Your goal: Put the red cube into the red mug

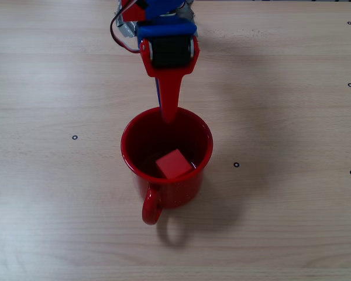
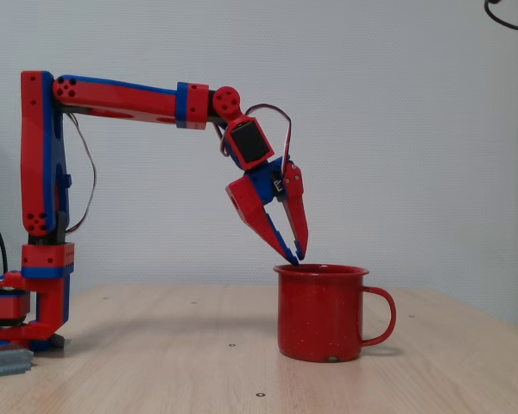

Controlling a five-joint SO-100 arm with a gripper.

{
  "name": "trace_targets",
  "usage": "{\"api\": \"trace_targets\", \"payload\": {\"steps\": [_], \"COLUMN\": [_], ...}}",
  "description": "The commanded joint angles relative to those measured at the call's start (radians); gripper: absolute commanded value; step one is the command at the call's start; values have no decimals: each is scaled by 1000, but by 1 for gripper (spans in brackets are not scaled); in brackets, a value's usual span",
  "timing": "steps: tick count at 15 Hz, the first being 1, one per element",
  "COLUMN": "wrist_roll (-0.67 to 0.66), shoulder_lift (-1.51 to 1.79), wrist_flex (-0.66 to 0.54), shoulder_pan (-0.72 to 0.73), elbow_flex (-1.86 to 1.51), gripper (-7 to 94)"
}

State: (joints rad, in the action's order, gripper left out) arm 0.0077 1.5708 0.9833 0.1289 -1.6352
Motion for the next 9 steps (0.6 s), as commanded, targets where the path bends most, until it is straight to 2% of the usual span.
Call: {"api": "trace_targets", "payload": {"steps": [1, 6, 8, 9], "wrist_roll": [17, -26, -74, -107], "shoulder_lift": [94, 130, 227, 324], "wrist_flex": [44, 215, 227, 196], "shoulder_pan": [-9, -41, -58, -63], "elbow_flex": [126, 403, 425, 360], "gripper": [0, 0, 0, 0]}}
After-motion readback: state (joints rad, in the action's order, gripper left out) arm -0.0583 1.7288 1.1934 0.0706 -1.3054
